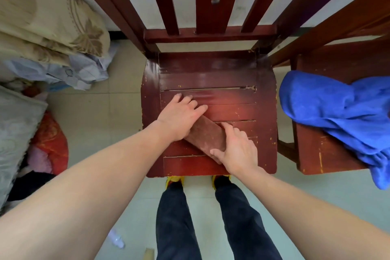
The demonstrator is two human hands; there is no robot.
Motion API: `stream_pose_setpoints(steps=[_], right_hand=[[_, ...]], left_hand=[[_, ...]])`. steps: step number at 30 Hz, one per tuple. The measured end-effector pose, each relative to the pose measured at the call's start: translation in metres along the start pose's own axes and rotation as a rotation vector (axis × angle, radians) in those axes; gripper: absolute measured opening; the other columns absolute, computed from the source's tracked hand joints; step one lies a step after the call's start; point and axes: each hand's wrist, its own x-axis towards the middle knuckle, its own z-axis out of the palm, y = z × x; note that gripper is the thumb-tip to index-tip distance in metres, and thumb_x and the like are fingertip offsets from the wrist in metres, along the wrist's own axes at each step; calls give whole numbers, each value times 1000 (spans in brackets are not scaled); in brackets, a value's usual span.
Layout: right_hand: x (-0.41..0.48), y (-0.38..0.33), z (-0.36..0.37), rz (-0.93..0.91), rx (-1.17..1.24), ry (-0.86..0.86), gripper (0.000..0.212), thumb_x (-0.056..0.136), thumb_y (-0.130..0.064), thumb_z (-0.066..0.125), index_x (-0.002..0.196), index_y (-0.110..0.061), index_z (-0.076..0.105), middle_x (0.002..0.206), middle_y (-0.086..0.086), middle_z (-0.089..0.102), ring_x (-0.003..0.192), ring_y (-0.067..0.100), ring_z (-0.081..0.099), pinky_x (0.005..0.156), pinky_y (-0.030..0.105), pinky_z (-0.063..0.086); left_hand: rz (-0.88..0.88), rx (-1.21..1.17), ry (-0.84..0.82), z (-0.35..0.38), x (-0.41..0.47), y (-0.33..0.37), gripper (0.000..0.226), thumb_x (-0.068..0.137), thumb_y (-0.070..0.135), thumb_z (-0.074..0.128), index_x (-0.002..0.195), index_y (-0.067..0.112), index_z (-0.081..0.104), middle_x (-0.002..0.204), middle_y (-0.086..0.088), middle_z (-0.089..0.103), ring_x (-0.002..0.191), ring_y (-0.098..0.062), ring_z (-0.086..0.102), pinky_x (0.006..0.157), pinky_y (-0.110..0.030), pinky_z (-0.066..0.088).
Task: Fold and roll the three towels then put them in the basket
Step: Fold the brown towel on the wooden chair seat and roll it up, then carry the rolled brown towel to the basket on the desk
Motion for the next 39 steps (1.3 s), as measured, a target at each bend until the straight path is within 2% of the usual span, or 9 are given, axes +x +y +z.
stream_pose_setpoints(steps=[3, 6, 8, 14, 19, 26, 29, 33, 39], right_hand=[[-6, -5, 3, 8, -22, -25, 71, 74, -55, 70, 134, -29, 41, 118, 0, 51, 112, 24, 46, 84, 38, 46], [-34, -17, -9, -28, -81, 19, 51, 73, -47, 72, 116, -28, 51, 108, -1, 48, 102, 22, 46, 75, 35, 44], [-48, -15, -12, -51, -68, 35, 46, 72, -39, 73, 111, -28, 52, 108, -3, 48, 98, 21, 47, 71, 33, 42], [-150, -28, -57, -29, 20, 198, 51, 68, -25, 74, 114, -31, 52, 104, -7, 62, 91, 20, 59, 71, 33, 45], [-254, -17, -84, 118, 118, 280, 58, 70, -29, 69, 126, -28, 54, 116, -7, 62, 107, 21, 58, 82, 35, 43], [-415, 45, -71, 398, 217, 449, 49, 76, -40, 64, 123, -32, 53, 112, -9, 61, 106, 17, 57, 83, 33, 40], [-484, 75, -45, 537, 271, 524, 47, 80, -41, 61, 124, -32, 51, 113, -11, 59, 108, 15, 55, 87, 31, 39], [-605, 119, 18, 728, 379, 644, 47, 77, -41, 63, 123, -32, 53, 113, -9, 61, 108, 17, 57, 89, 32, 40], [-766, 177, 100, 921, 357, 672, 47, 80, -41, 62, 123, -28, 51, 118, -6, 58, 112, 18, 54, 91, 33, 39]], left_hand=[[31, -11, -5, -3, -7, -2, 73, 70, 28, 74, 134, 19, 41, 125, -8, 51, 116, -28, 46, 98, -40, 33], [53, -32, -32, -16, -43, -1, 47, 73, 24, 70, 117, 16, 55, 121, -9, 50, 113, -29, 45, 91, -40, 39], [69, -58, -47, -17, -61, 4, 43, 75, 27, 69, 115, 16, 54, 119, -7, 49, 112, -28, 46, 89, -38, 40], [221, -161, 6, -78, -142, 27, 35, 78, 26, 65, 106, 18, 45, 104, -3, 60, 92, -27, 60, 77, -38, 44], [403, -31, 94, -142, -186, 76, 27, 88, 37, 55, 106, 19, 46, 102, -2, 58, 90, -27, 56, 76, -40, 44], [702, 242, 118, -193, -212, 217, 41, 85, 26, 50, 125, 20, 43, 113, -1, 54, 104, -27, 53, 84, -39, 40], [830, 317, 132, -201, -228, 296, 40, 83, 26, 53, 121, 19, 45, 113, -1, 55, 104, -27, 54, 84, -39, 41], [1043, 451, 154, -185, -271, 435, 37, 84, 27, 53, 119, 18, 46, 114, -2, 56, 105, -27, 54, 85, -36, 40], [1269, 483, 169, -136, -345, 606, 40, 87, 31, 49, 125, 21, 46, 116, 1, 57, 108, -23, 54, 89, -31, 36]])
